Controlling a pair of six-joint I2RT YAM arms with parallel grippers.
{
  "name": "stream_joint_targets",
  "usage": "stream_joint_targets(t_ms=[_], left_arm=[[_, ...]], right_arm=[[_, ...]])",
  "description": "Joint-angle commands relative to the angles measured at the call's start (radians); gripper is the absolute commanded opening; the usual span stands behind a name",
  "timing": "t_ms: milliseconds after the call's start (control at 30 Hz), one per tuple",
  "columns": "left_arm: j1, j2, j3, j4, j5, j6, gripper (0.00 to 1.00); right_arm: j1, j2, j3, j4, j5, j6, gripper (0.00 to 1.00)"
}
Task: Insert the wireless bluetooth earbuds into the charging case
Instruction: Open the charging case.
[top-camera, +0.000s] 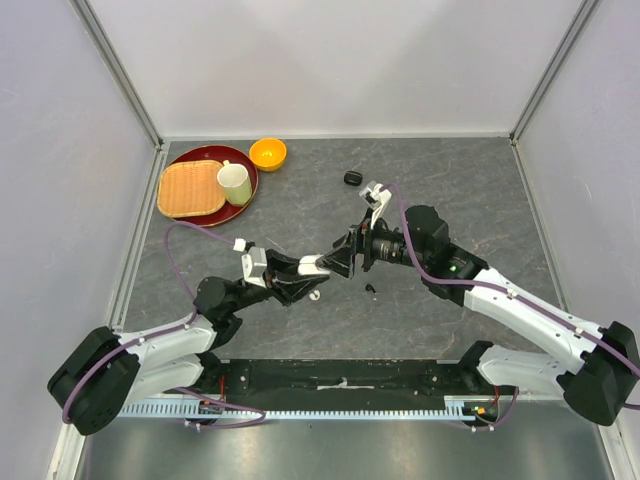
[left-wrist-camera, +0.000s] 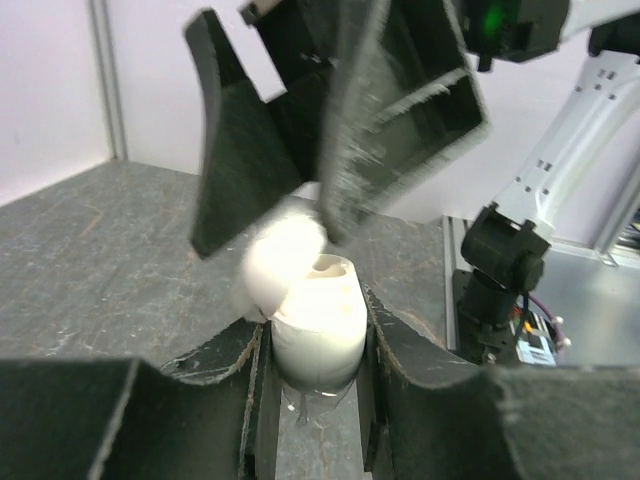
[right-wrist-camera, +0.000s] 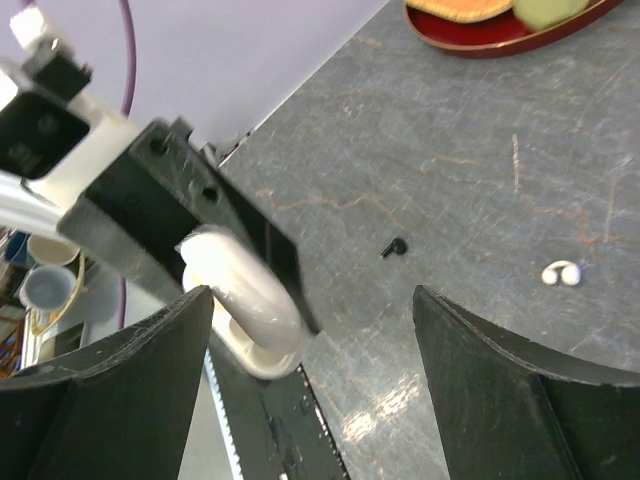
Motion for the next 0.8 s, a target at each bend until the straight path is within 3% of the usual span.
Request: stream_joint_targets(t_ms=[0, 267, 500, 600, 767], left_arm=[[-0.017, -0.041, -0.006, 0.388, 0.089, 0.016, 0.02], [-0.017, -0.046, -0.032, 0.388, 0.043, 0.048, 0.02], [-0.017, -0.058, -0.064, 0.350, -0.049, 0.108, 0.02], [-0.015, -0.072, -0.077, 0.334, -0.077, 0.131, 0.02], [-0.015, -0.133, -0.089, 0.273, -0.085, 0.158, 0.02]], right_arm=[[-0.014, 0.021, 0.048, 0.050, 0.102, 0.003, 0.87], [-0.018, 0.016, 0.088, 0.060, 0.053, 0.012, 0.93], [-0.030, -0.085, 0.125, 0.029, 0.079, 0.024, 0.98], [-0.033, -0.134, 0.135, -0.041, 0.158, 0.000, 0.98], [-0.051, -0.189, 0.117, -0.213, 0.468, -0.034, 0.97]])
